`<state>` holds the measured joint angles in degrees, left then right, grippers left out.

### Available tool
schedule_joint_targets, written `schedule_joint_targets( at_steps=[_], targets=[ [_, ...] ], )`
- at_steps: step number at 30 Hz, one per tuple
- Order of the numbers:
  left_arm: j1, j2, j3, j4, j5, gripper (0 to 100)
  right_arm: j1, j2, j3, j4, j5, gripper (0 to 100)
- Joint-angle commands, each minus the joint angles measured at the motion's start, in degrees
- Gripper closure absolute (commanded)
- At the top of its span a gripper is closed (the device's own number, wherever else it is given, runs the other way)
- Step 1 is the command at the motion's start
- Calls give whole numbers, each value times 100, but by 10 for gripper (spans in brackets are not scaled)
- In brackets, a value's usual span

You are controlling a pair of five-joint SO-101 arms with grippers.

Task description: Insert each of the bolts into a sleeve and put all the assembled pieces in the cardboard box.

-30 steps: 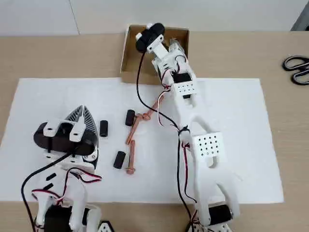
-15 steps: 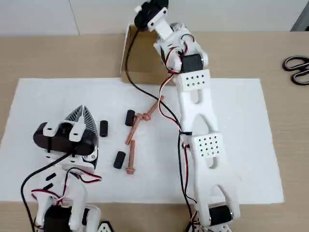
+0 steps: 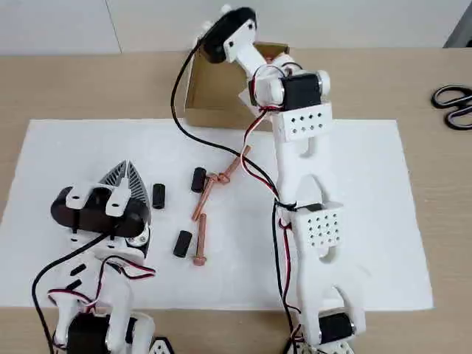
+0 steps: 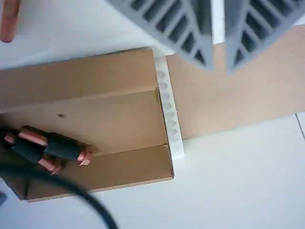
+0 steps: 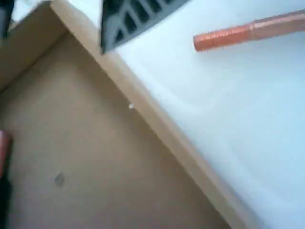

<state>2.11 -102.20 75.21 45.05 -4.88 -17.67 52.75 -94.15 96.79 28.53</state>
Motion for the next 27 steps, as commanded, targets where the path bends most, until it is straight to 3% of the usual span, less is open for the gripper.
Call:
schedule_joint_targets(
  at_steps=[1, 11, 21, 27],
  targets=[
    [-35, -53, -48, -123, 0, 994, -75, -787, -158, 48, -334, 876],
    [-35, -53, -48, -114, 0, 994, -119, -2158, 589, 48, -396, 876],
    [-35, -44, -13, -114, 0, 994, -347, -4497, 1046, 31, -404, 876],
    [-35, -44, -13, -114, 0, 994, -400, -4875, 1415, -31, -413, 876]
  ],
)
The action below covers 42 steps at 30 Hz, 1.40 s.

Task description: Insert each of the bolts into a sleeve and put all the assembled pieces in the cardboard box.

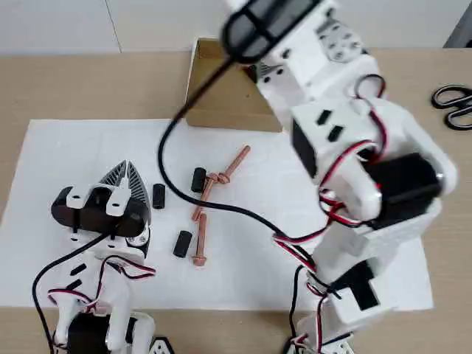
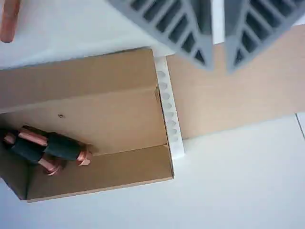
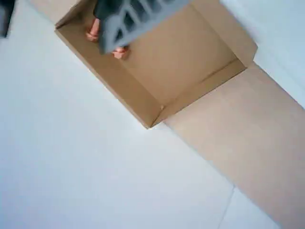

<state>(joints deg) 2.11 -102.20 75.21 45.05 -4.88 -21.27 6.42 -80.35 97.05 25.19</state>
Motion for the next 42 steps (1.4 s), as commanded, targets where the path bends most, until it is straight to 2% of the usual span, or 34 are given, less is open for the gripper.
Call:
schedule_joint_targets(
  at_steps=[1, 6, 9, 20, 23, 25, 29, 32, 35, 40, 42],
  targets=[
    [-35, -44, -13, -114, 0, 994, -48, -303, -9, -119, -79, 876],
    [-35, -44, -13, -114, 0, 994, -330, -752, -334, -57, -79, 876],
    [-26, -44, -13, -114, 0, 994, -479, -927, 88, -22, -79, 876],
    [-26, -35, -13, -105, 0, 994, -505, -971, 3604, -75, -88, 876],
    [-26, -26, 57, -105, 0, 994, -505, -963, 4563, -391, -97, 876],
    [-26, -35, 154, -97, 0, 994, -593, -971, 5125, -664, -369, 876],
    [-105, -44, 180, 273, -9, 994, -787, -963, 6092, -1780, -1820, 876],
    [-756, -44, 207, 431, -9, 994, -936, -963, 6945, -2941, -3112, 873],
    [-1952, -44, 207, 440, -9, 994, -1253, -963, 7895, -4321, -4062, 873],
    [-3912, -44, 207, 448, -9, 994, -1815, -796, 9090, -5930, -4246, 873],
    [-4580, -44, 215, 448, 9, 994, -1956, -488, 9081, -6088, -4290, 873]
  ],
)
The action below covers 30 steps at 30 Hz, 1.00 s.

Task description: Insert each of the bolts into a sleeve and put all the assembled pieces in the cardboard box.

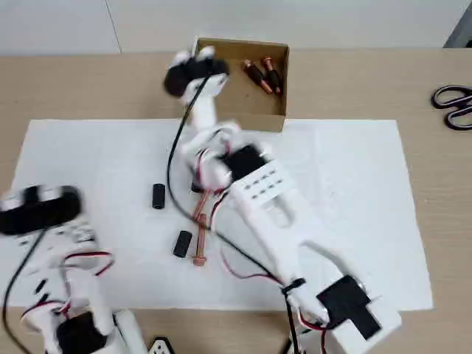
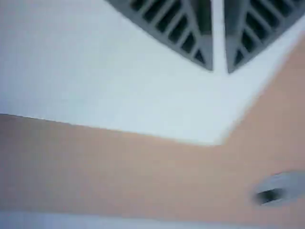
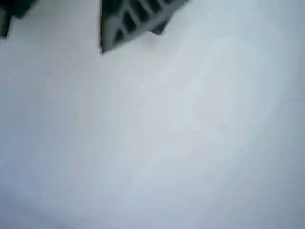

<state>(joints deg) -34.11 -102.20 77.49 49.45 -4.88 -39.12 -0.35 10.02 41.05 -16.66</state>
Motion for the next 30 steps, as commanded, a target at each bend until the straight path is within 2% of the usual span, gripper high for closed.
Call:
schedule_joint_targets(
  at_steps=[1, 8, 18, 30],
  targets=[
    [-1213, -44, -13, 9, 9, 994, -224, 374, -53, -488, -211, 873],
    [-2215, -53, 444, 9, 18, 994, -286, 2062, -1785, 295, -1873, 873],
    [-2479, -53, 514, -9, 18, 994, -1095, 3705, -4818, 2800, -3156, 873],
    [-2453, -53, 514, 9, 18, 994, -778, 4075, -5231, 3679, -3147, 872]
  ],
)
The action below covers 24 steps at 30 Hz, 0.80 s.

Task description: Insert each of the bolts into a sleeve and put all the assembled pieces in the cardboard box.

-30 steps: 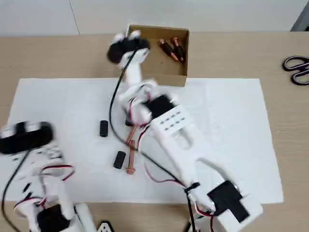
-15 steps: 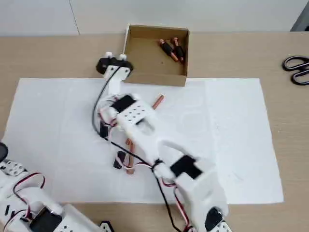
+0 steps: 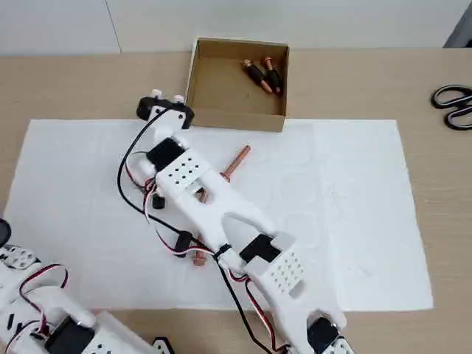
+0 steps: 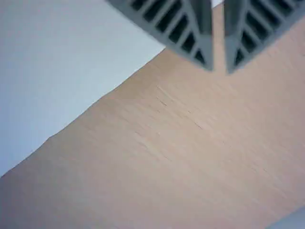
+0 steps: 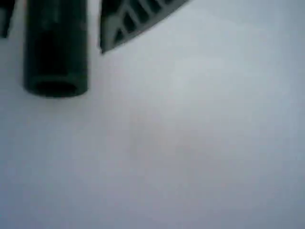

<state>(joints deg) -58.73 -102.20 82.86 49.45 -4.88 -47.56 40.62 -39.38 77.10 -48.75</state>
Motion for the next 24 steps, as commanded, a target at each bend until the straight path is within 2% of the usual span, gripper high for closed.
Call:
schedule_joint_targets(
  at_steps=[1, 9, 24],
  targets=[
    [18, -53, -22, 9, 18, 994, 57, -22, -290, 48, 211, 872],
    [18, -53, -13, -9, 18, 994, 40, -4, -281, -347, 826, 872],
    [18, -53, -4, 0, 0, 994, -119, 822, -299, -286, 818, 872]
  ],
)
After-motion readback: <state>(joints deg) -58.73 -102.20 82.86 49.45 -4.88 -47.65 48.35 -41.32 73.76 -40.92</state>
